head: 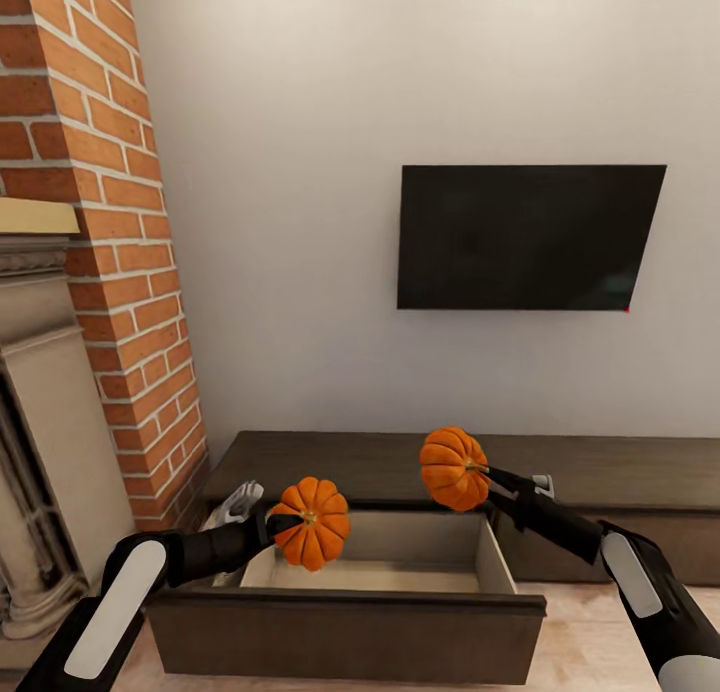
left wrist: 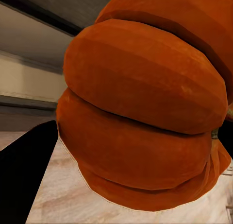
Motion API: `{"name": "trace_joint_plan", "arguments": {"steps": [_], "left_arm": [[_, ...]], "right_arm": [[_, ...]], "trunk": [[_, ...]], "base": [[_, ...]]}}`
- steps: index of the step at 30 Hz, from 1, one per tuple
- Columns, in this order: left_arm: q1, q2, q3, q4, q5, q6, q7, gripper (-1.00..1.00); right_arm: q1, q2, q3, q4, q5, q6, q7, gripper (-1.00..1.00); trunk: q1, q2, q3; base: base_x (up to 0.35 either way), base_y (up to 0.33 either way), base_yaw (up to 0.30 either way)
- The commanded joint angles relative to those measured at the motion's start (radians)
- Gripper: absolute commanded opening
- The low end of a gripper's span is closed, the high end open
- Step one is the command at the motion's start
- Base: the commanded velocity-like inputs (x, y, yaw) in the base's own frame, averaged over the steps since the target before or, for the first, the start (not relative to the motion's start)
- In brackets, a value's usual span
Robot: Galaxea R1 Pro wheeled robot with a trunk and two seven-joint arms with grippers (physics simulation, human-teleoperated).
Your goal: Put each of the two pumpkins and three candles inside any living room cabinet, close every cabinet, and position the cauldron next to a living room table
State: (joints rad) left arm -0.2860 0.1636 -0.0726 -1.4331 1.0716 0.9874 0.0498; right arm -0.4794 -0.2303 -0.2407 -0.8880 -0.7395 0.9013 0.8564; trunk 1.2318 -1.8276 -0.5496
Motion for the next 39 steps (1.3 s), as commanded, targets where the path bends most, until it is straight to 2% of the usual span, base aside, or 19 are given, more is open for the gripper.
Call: {"name": "trace_joint_plan", "arguments": {"steps": [1,10,13,16,18,22,27,32,34,35,39], "left_arm": [[-0.001,0.001,-0.001,-0.001,0.011,0.002,0.007,-1.0],[-0.001,0.001,0.0,0.004,0.011,0.002,0.005,-1.0],[-0.001,0.001,0.0,0.005,0.011,0.002,0.005,-1.0],[-0.001,0.0,0.0,0.008,0.009,0.001,0.007,-1.0],[-0.001,0.0,0.0,0.01,0.006,0.0,0.01,-1.0],[-0.001,0.0,-0.001,0.015,0.0,-0.002,0.015,-1.0],[-0.001,-0.001,-0.01,0.019,-0.025,-0.003,0.017,-1.0],[-0.001,-0.003,-0.013,0.034,-0.042,-0.003,0.022,-1.0],[-0.001,-0.007,-0.013,0.037,-0.043,-0.004,0.055,-1.0],[-0.002,-0.017,-0.013,0.038,-0.043,-0.004,0.104,-1.0],[-0.002,-0.069,-0.014,0.039,-0.044,-0.004,0.262,-1.0]], "right_arm": [[-0.001,0.0,-0.002,0.001,-0.006,0.007,0.0,-1.0],[-0.001,0.002,0.001,0.0,-0.005,0.007,-0.013,-1.0],[-0.001,0.003,0.007,-0.004,-0.001,0.007,-0.081,-1.0],[0.0,0.003,0.014,-0.016,0.002,0.008,-0.196,-1.0],[-0.001,0.004,0.049,-0.02,0.009,0.008,-0.258,-1.0],[-0.001,0.005,0.177,-0.021,0.046,-0.009,-0.345,-1.0],[-0.001,0.005,0.222,-0.022,0.065,-0.018,-0.37,-1.0],[-0.001,0.006,0.25,-0.022,0.111,-0.013,-0.39,-1.0],[-0.001,0.007,0.271,-0.022,0.148,-0.012,-0.424,-1.0],[-0.001,0.008,0.282,-0.021,0.167,-0.012,-0.445,-1.0],[-0.001,0.008,0.291,-0.021,0.183,-0.012,-0.464,-1.0]], "trunk": [[0.0,-0.001,0.0],[0.0,-0.001,0.004],[0.0,-0.001,0.006],[0.0,-0.001,0.006],[0.0,-0.001,0.006],[0.0,-0.001,0.006],[0.0,-0.001,0.007],[0.0,-0.001,0.007],[0.0,-0.001,0.007],[0.0,-0.001,0.007],[0.0,-0.001,0.007]], "base": [[0.218,-0.139,0.0],[0.18,0.036,0.0],[0.094,0.02,0.0],[0.022,0.005,0.0],[0.006,0.001,0.0],[0.002,0.0,0.0],[0.0,0.0,0.0],[0.0,0.0,0.0],[0.0,0.0,0.0],[0.0,0.0,0.0],[0.0,0.0,0.0]]}}
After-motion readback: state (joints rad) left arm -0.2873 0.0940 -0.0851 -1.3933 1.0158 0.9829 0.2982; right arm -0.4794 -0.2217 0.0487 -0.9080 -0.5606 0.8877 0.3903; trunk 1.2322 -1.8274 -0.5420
